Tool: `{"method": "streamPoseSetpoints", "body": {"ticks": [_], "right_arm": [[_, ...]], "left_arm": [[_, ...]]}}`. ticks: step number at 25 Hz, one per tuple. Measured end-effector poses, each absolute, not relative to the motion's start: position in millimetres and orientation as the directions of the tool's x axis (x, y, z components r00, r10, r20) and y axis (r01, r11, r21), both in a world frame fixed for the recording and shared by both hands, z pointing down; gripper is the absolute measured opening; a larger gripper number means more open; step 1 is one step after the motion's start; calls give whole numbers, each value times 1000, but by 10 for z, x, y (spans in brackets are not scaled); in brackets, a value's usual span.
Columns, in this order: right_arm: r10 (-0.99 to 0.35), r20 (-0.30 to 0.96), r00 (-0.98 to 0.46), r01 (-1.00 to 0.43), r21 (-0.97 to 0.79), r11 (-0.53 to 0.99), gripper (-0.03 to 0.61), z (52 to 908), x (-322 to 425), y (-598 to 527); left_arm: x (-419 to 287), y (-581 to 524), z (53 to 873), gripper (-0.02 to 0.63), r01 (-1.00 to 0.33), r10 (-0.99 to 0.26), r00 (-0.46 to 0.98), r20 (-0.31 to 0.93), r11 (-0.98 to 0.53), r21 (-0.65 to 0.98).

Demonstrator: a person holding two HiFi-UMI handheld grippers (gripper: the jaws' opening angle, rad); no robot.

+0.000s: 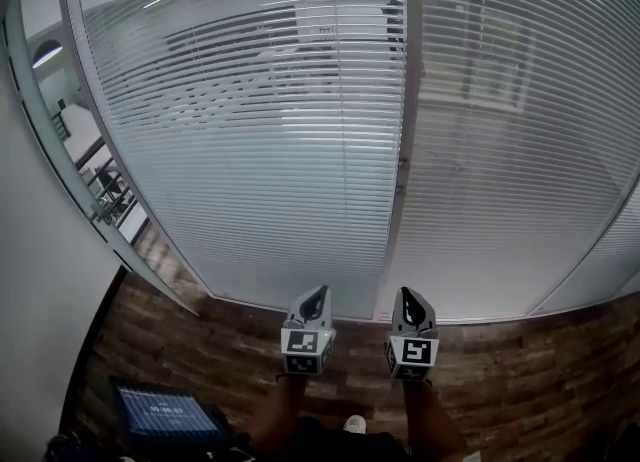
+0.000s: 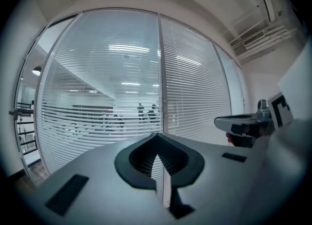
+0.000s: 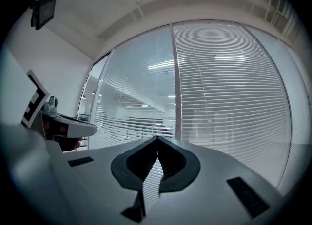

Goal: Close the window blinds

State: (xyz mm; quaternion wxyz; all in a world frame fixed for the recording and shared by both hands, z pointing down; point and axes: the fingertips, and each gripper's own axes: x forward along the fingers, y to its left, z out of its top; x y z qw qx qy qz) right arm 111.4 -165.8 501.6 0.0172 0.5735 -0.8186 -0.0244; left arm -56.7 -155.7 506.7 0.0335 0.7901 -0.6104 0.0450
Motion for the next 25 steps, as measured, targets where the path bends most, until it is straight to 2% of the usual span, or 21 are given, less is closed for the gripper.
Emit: {"method": "streamPoseSetpoints", "body": {"ticks": [12,25], "right_arm": [[-938,-23,-347,-937,57,345,3,5341,974,-2058],[-961,-33,-275,-959,79,272,3,4960,803,-2771]], "left_arm": [[-583,-1989,5282,0,-957,-955,283,92,-287,-31],[-748,-2802,4925,0,-936,-937,349,28,-350,-32]]}}
